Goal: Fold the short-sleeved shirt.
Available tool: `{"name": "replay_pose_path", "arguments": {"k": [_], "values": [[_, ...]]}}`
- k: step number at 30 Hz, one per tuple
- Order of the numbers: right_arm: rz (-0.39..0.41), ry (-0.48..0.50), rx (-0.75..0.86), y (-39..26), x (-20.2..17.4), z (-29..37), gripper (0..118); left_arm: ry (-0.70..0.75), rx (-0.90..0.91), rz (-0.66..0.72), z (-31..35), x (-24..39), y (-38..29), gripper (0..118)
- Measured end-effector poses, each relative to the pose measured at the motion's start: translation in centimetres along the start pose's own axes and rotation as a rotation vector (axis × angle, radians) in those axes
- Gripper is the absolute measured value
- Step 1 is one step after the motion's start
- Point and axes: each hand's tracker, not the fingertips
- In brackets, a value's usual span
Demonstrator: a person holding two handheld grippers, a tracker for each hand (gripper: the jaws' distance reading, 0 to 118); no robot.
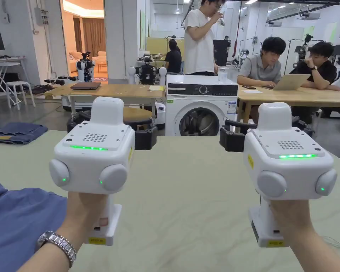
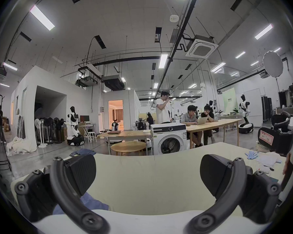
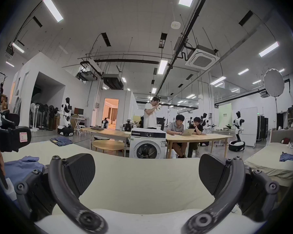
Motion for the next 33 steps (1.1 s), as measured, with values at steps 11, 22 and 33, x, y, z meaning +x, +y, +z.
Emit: {"name": "replay_pose_path", "arguments": {"k": [11, 22, 33], "values": [[0.01, 0.004, 0.003, -0.05, -0.04, 0.08, 118, -0.011, 0.002, 0.014, 0.04, 0.28, 0.02, 118], [0.005, 0.012, 0.0, -0.14, -0.23, 0.14, 118, 0.0, -0.001, 0.016, 0.04, 0.04, -0.12, 118], [0.0, 0.016, 0.004, -0.05, -0.4, 0.33, 118, 0.0, 0.008, 0.012, 0.22, 0.04, -0.1, 118]]}}
